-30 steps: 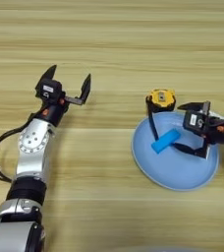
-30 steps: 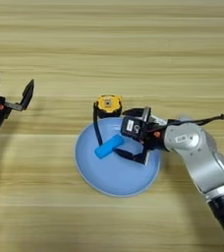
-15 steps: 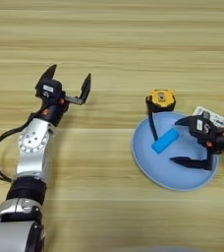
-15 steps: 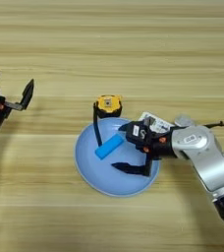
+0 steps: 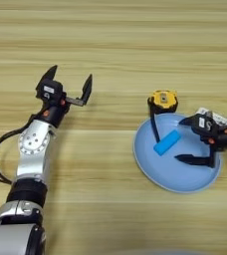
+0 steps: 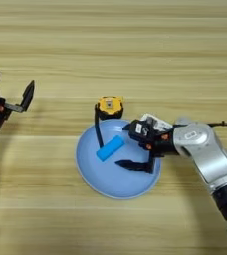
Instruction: Move the objects on the table
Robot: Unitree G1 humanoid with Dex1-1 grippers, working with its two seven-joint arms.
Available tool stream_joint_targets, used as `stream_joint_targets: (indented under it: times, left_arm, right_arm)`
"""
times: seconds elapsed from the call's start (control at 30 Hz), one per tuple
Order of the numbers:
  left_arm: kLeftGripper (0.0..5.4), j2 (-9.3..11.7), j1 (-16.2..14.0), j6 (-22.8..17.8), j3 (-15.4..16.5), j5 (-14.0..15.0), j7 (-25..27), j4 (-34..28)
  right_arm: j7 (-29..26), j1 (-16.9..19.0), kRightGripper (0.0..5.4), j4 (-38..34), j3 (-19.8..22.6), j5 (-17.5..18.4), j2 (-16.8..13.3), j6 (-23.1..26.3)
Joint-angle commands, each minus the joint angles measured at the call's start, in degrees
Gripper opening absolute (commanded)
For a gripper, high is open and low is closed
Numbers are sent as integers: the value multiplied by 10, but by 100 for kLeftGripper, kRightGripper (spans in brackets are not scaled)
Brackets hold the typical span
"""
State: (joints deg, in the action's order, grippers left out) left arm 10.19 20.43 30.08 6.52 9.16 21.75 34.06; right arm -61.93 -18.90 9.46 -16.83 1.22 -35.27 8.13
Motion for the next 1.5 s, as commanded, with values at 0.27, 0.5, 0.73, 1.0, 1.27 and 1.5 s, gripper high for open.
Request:
stream_joint_targets:
  times: [0.27,0.5,0.73,1.0,1.27,1.5]
  left_arm:
    - [540,1,0,1,-1,-1,1,-4]
    - [540,0,-1,1,-1,-1,-1,-6]
    - [540,2,1,3,2,0,-1,-5]
    - [540,3,1,3,3,0,-1,-6]
    - [540,4,1,3,4,1,-1,-6]
    - [540,4,2,5,4,1,0,-4]
  right_arm:
    - [-3,-31,536,29,-13,-16,10,-8]
    - [3,-42,536,59,-19,-30,18,-10]
    - [3,-48,536,79,-34,-39,29,-15]
    - [3,-48,536,88,-44,-43,35,-19]
    - [2,-45,449,92,-47,-45,35,-20]
    - [2,-45,383,93,-47,-43,34,-20]
